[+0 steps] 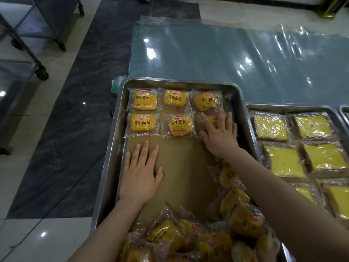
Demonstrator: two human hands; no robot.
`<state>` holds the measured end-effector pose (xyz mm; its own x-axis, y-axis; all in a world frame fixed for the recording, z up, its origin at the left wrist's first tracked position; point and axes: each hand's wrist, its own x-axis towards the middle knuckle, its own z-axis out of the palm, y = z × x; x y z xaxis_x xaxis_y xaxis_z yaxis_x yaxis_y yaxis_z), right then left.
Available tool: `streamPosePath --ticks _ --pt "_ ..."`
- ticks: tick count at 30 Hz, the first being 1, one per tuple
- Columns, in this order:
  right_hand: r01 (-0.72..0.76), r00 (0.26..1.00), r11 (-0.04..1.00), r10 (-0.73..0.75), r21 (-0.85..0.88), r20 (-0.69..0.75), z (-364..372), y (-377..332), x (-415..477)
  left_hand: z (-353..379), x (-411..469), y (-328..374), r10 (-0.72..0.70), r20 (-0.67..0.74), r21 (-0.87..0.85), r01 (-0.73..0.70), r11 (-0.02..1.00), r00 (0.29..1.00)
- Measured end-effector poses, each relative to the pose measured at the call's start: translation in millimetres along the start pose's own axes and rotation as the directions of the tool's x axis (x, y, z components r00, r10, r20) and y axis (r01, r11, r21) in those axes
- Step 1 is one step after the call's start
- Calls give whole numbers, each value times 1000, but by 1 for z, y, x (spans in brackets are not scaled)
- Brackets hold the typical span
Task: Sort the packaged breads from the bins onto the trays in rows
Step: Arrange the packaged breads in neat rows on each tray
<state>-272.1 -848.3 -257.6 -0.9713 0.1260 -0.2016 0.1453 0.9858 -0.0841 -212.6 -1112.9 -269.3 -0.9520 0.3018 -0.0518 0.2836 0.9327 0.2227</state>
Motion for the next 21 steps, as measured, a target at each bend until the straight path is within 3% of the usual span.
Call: streamPosePath --ticks 6,10,11,12,14,16,17,19,21 --pt "23 999 980 -27 199 18 -7 -6 5 3 0 -1 4 -8 -7 -4 1000 1000" --pt "106 971 916 -13 386 -237 -35 -5 -21 2 -1 -1 8 -10 -3 -8 1000 1000" --pt "119 972 895 -17 430 -235 -41 1 -31 2 -1 -1 9 -8 -9 -9 1000 1000" --pt "115 983 877 -34 466 -179 -47 10 -42 2 -1 0 9 -7 -16 -9 1000 1000" --pt "78 990 895 -120 438 70 -57 28 -65 2 -1 0 9 -1 -20 -9 1000 1000" --pt "144 928 969 -202 198 312 -59 42 -81 2 0 1 12 -6 -24 -12 1000 1000" --pt "178 908 978 -205 107 366 -58 46 -85 2 0 0 11 -9 -30 -11 999 1000" --pt "168 921 984 -180 64 346 -57 45 -89 1 0 0 6 -8 -44 -6 999 1000" --pt "110 960 984 -142 140 241 -57 37 -86 1 -1 -1 3 -3 -36 -3 999 1000"
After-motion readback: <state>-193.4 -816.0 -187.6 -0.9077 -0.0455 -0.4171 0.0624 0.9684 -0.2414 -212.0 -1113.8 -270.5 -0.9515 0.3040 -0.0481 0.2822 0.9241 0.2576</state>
